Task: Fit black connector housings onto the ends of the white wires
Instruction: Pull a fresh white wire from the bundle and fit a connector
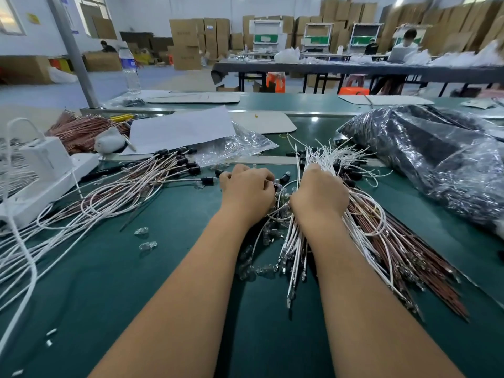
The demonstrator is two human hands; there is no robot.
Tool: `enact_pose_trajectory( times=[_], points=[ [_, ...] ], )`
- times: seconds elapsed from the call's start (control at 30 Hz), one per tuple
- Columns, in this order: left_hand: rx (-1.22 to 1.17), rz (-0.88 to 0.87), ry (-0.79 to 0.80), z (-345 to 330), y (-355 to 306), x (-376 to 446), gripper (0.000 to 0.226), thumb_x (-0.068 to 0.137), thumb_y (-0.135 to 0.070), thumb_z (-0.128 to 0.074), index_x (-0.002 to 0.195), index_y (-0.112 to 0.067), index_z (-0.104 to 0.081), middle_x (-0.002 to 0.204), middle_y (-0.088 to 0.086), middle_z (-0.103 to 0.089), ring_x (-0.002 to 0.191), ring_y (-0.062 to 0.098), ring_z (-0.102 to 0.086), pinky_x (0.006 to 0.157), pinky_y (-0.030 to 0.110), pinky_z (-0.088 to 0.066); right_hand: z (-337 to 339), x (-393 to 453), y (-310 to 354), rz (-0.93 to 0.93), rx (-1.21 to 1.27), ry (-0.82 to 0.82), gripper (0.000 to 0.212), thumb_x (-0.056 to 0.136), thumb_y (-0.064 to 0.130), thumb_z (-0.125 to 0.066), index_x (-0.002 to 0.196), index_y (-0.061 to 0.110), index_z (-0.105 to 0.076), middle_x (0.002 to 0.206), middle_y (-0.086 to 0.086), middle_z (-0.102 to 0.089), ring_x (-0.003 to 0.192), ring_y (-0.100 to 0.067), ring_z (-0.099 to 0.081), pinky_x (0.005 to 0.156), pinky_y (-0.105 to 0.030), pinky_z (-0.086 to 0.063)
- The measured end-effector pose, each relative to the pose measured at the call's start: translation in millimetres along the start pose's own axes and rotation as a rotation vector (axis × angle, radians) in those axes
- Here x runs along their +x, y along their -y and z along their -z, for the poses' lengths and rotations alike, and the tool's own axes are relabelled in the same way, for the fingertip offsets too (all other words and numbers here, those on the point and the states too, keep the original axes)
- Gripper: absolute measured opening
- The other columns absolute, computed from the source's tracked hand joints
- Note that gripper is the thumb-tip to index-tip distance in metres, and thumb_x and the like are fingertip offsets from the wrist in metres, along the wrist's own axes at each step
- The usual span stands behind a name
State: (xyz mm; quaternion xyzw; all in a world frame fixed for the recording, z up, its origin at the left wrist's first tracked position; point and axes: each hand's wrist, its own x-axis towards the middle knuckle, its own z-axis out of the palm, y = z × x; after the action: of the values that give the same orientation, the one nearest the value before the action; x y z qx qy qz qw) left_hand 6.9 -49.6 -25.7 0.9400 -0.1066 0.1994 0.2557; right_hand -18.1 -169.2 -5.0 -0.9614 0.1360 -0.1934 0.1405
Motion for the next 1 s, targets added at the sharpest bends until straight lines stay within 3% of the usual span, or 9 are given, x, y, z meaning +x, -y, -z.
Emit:
enact_pose_trajectory(
  times=[0.23,0.33,0.43,0.57,0.67,0.77,0.87,0.93,1.0],
  points=[
    [0.016,0.019,-0.028,4.6,-2.2,2.4,0.045,0.094,-0.025,-0.045,0.138,-0.032,-0.045,0.133,-0.007,-0.055,0.128,0.019,-0.031,0.100,0.039,-0.018,2.3,-0.6,-1.9,0.022,0.242,-0.279,0.031,0.078,-0.003,-0.055,0.106,0.011,-0.054,0.087,-0.004,-0.060,0.091,-0.029,-0.056,0.079,-0.037,-0.044],
    [-0.043,-0.011,-0.088,8.2,-2.5,0.7,0.057,0.094,-0.022,-0.045,0.148,-0.034,-0.029,0.141,-0.007,-0.047,0.133,0.019,-0.025,0.108,0.045,-0.017,4.1,-0.3,3.0,0.142,0.380,-0.379,0.031,0.081,-0.007,-0.057,0.102,0.016,-0.063,0.083,0.005,-0.056,0.090,-0.022,-0.055,0.080,-0.032,-0.039],
    [-0.117,-0.138,-0.234,14.6,-4.0,-2.1,0.055,0.094,-0.013,-0.044,0.145,-0.032,-0.037,0.146,-0.005,-0.043,0.135,0.021,-0.026,0.109,0.041,-0.020,4.4,-4.0,11.9,0.345,0.644,-0.349,0.026,0.084,-0.010,-0.056,0.098,0.011,-0.064,0.084,0.008,-0.058,0.082,-0.013,-0.056,0.080,-0.034,-0.049],
    [-0.057,-0.309,-0.390,20.8,-6.0,-1.8,0.035,0.090,-0.007,-0.045,0.118,-0.017,-0.063,0.125,-0.002,-0.062,0.122,0.024,-0.047,0.101,0.036,-0.029,2.8,-10.1,17.5,0.482,0.793,-0.264,0.025,0.083,-0.012,-0.053,0.097,0.007,-0.063,0.093,0.002,-0.061,0.081,-0.014,-0.057,0.071,-0.029,-0.050],
    [-0.116,-0.305,-0.304,21.4,-0.8,-1.9,0.027,0.094,-0.009,-0.045,0.109,-0.012,-0.067,0.106,0.003,-0.069,0.102,0.026,-0.059,0.090,0.035,-0.038,3.7,-6.9,15.0,0.442,0.741,-0.403,0.023,0.084,-0.013,-0.052,0.092,0.006,-0.061,0.089,0.004,-0.055,0.075,-0.012,-0.052,0.063,-0.022,-0.044],
    [-0.231,-0.205,-0.344,26.0,12.8,0.6,0.021,0.098,-0.010,-0.049,0.102,-0.004,-0.069,0.097,0.011,-0.068,0.088,0.027,-0.060,0.078,0.039,-0.048,6.2,-1.1,6.3,0.224,0.682,-0.592,0.021,0.086,-0.013,-0.049,0.090,0.004,-0.062,0.090,-0.004,-0.058,0.074,-0.012,-0.049,0.059,-0.013,-0.042],
    [-0.330,-0.192,-0.367,30.8,22.9,2.4,0.020,0.096,-0.016,-0.057,0.100,-0.004,-0.072,0.086,0.008,-0.068,0.080,0.026,-0.060,0.074,0.038,-0.049,7.0,0.9,-1.4,0.123,0.581,-0.609,0.026,0.085,-0.010,-0.050,0.099,0.006,-0.064,0.102,-0.007,-0.062,0.087,-0.016,-0.055,0.076,-0.017,-0.045],
    [-0.423,-0.191,-0.274,30.0,21.0,-0.1,0.019,0.095,-0.021,-0.060,0.105,-0.013,-0.074,0.087,-0.001,-0.070,0.082,0.017,-0.062,0.075,0.029,-0.051,4.1,-0.9,0.2,0.222,0.385,-0.533,0.037,0.082,-0.006,-0.055,0.112,0.013,-0.065,0.118,-0.004,-0.060,0.112,-0.021,-0.052,0.098,-0.032,-0.035],
    [-0.469,-0.172,-0.169,26.6,18.1,-1.6,0.020,0.095,-0.025,-0.060,0.109,-0.021,-0.073,0.086,-0.011,-0.068,0.076,0.000,-0.059,0.069,0.016,-0.047,1.4,-3.5,6.5,0.378,0.285,-0.435,0.035,0.085,0.007,-0.059,0.117,0.019,-0.065,0.123,0.001,-0.059,0.122,-0.019,-0.047,0.103,-0.034,-0.020]
  ],
)
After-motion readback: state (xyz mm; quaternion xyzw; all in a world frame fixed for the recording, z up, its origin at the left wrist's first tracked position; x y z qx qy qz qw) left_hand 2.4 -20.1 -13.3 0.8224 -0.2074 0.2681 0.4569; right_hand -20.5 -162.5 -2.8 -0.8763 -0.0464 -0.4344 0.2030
